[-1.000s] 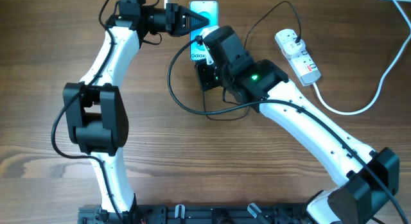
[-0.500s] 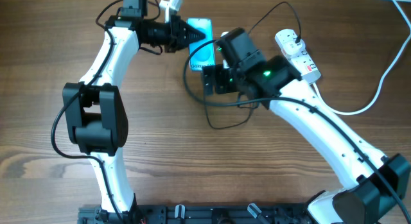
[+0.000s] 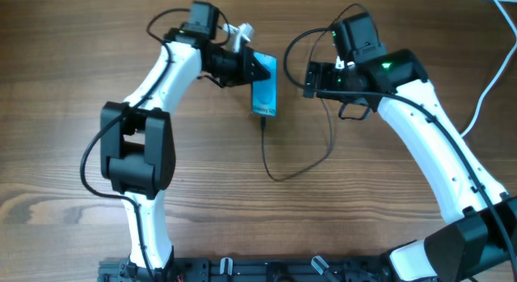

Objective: Plug charger to phone and switch on socket
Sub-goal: 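Lower the phone flat onto the table with the left gripper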

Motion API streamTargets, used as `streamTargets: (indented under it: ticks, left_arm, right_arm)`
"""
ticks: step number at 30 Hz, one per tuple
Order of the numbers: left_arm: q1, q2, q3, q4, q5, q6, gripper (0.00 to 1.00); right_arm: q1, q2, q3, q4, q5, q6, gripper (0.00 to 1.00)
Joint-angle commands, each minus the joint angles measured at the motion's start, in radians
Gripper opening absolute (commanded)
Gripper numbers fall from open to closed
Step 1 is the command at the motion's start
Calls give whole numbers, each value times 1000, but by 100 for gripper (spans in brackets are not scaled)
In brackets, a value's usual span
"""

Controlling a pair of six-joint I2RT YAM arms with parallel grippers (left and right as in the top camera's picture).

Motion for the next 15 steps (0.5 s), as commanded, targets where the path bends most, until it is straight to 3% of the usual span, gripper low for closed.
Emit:
streamTargets:
  ticks: [1,15]
  left_arm:
    - [-2,44,-6,17,-27,19,4]
    - [-1,156,-6,31,-26,-10,4]
  right_arm:
    - [0,-22,23,-5,-17,13,100]
    - [0,-16,14,2,-96,13,100]
